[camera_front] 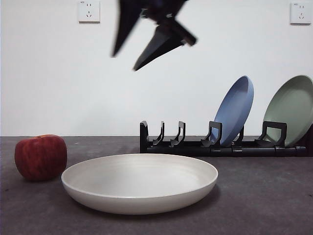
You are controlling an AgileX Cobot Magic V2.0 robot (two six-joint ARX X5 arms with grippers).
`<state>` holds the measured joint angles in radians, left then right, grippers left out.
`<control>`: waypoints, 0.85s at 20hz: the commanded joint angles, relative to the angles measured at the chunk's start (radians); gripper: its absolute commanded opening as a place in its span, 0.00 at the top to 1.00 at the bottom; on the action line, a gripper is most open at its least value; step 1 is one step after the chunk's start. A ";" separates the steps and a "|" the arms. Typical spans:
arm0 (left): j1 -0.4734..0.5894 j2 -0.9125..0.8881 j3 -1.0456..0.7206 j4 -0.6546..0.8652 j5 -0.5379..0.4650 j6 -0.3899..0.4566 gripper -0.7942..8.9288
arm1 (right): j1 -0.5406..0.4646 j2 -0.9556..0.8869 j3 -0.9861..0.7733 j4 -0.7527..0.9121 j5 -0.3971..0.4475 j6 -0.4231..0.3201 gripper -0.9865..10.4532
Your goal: Take the yellow plate from the plate rack,put the plate on the table,take the apple from the table,put the apple in the plate
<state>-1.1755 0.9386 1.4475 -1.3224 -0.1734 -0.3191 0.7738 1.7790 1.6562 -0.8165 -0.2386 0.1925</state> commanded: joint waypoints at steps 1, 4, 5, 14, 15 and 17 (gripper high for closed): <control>-0.004 -0.053 -0.001 0.003 0.011 -0.018 0.90 | 0.035 0.100 0.123 -0.040 0.005 0.014 0.23; -0.004 -0.130 -0.001 0.003 0.039 -0.022 0.90 | 0.078 0.222 0.269 -0.075 0.005 0.013 0.21; -0.004 -0.151 -0.001 0.003 0.046 -0.022 0.90 | 0.092 0.257 0.304 -0.077 0.005 0.006 0.19; -0.004 -0.256 -0.001 0.003 0.099 -0.048 0.90 | 0.213 0.518 0.422 0.070 0.233 -0.114 0.14; -0.004 -0.257 -0.001 0.003 0.103 -0.048 0.90 | 0.215 0.534 0.422 0.093 0.244 -0.114 0.14; -0.004 -0.257 -0.001 0.003 0.105 -0.047 0.90 | 0.215 0.559 0.422 0.108 0.259 -0.114 0.14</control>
<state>-1.1767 0.6834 1.4475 -1.3228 -0.0708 -0.3607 0.9905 2.3177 2.0720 -0.7155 0.0124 0.0883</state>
